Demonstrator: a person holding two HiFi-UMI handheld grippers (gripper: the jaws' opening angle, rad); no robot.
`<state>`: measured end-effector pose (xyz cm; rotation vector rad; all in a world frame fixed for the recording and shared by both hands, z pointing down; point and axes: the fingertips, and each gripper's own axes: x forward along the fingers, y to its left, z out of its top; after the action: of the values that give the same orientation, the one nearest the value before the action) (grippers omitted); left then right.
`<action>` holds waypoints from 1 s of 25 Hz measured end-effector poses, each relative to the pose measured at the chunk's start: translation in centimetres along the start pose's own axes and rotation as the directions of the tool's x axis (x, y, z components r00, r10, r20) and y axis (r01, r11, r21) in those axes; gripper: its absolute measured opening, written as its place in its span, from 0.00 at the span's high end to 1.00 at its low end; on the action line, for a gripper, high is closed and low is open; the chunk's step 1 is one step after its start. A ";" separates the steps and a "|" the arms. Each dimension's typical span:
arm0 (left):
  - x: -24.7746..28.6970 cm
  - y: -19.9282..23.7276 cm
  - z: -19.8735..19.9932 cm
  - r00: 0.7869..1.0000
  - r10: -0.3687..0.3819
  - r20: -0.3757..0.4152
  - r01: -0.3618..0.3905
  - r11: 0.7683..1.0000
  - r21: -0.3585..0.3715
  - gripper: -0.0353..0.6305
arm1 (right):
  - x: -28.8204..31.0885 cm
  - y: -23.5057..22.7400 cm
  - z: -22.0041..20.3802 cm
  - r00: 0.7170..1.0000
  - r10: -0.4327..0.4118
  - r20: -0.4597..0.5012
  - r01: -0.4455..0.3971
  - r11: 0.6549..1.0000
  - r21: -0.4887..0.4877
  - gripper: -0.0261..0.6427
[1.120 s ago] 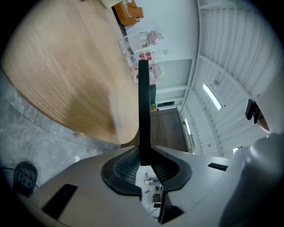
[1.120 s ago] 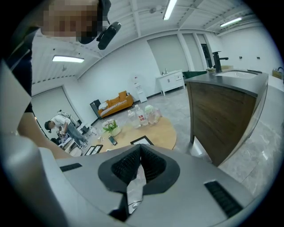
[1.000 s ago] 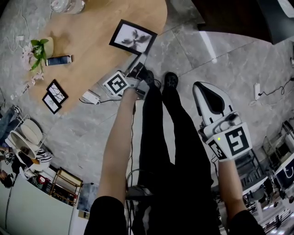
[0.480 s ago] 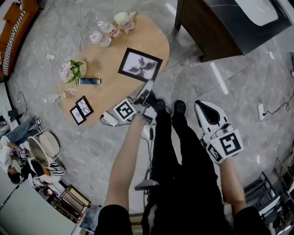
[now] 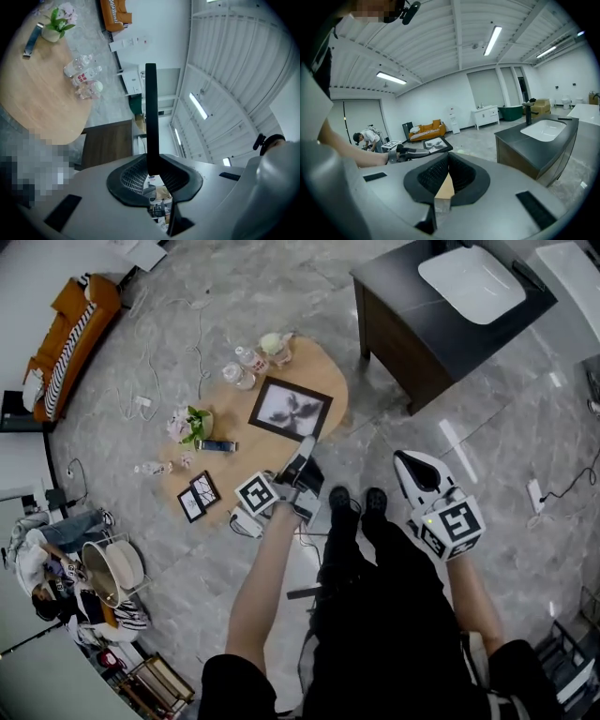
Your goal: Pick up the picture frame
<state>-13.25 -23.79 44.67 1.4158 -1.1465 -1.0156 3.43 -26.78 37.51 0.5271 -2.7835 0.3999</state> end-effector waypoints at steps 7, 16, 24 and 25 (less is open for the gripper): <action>-1.7 -8.9 -1.0 0.999 -0.041 0.021 0.041 0.999 0.026 0.84 | -2.3 1.7 2.5 0.997 0.010 0.072 -0.013 0.999 0.030 0.94; -2.4 -15.0 -3.1 0.995 -0.086 0.059 0.082 0.995 0.060 0.84 | -3.8 3.7 7.0 0.987 0.061 0.147 -0.055 0.997 -0.046 0.94; -4.2 -16.8 -4.6 0.993 -0.102 0.065 0.097 0.992 0.083 0.84 | -4.8 4.6 7.8 0.984 0.054 0.173 -0.046 0.998 -0.050 0.94; -4.2 -17.0 -4.7 0.993 -0.102 0.062 0.097 0.991 0.091 0.84 | -4.8 4.7 7.9 0.984 0.056 0.171 -0.048 0.998 -0.051 0.94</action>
<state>-7.27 -18.06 28.54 1.5315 -1.1905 -1.1008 4.14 -23.55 27.66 0.5011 -2.9707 0.3123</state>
